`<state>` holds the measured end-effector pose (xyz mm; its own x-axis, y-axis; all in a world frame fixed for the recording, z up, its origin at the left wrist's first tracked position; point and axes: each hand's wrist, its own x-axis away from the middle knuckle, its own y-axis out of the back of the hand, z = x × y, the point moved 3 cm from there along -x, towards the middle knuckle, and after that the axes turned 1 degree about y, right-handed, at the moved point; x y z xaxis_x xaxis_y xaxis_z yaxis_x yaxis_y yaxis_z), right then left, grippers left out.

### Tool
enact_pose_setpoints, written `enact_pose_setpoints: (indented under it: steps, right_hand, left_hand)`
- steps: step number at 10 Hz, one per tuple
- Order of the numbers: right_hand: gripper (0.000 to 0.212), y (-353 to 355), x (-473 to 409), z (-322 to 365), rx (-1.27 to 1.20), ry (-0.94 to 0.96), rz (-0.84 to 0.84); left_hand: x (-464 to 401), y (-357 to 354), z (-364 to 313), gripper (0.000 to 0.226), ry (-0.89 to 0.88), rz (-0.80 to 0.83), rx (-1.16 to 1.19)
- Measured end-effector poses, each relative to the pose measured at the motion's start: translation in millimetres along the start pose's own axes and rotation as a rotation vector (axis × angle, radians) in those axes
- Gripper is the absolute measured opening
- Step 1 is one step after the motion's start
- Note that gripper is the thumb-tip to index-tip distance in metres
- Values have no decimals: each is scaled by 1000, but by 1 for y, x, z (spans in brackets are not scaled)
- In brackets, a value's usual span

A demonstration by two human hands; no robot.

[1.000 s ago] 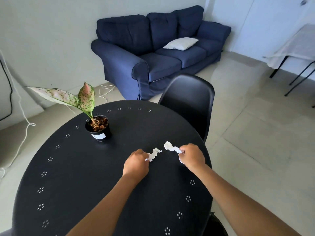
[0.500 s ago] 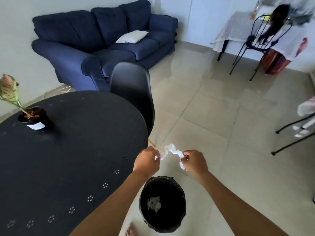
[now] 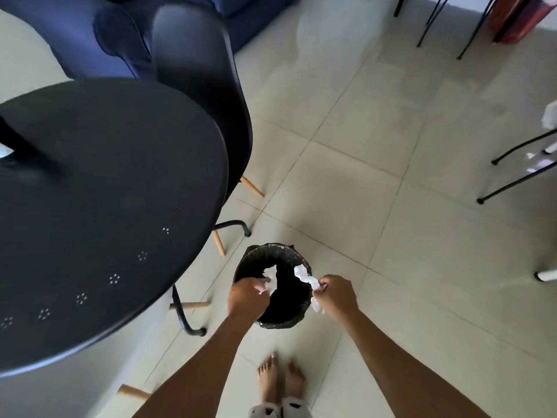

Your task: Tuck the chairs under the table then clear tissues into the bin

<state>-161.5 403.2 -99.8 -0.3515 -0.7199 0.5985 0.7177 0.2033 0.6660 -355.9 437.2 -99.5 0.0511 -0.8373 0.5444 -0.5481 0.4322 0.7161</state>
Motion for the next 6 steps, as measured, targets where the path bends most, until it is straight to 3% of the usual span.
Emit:
enact_pose_setpoints:
  steps: [2, 4, 6]
  right_hand:
    - [14, -64, -50, -13, -25, -46, 62]
    - [45, -105, -81, -19, -152, -96, 81]
    - [44, -89, -85, -12, -221, -99, 42]
  left_hand:
    - [-49, -42, 33, 21, 185, -4, 118]
    - [-83, -67, 49, 20, 181, 41, 155]
    - [-94, -56, 69, 38, 164, 65, 58]
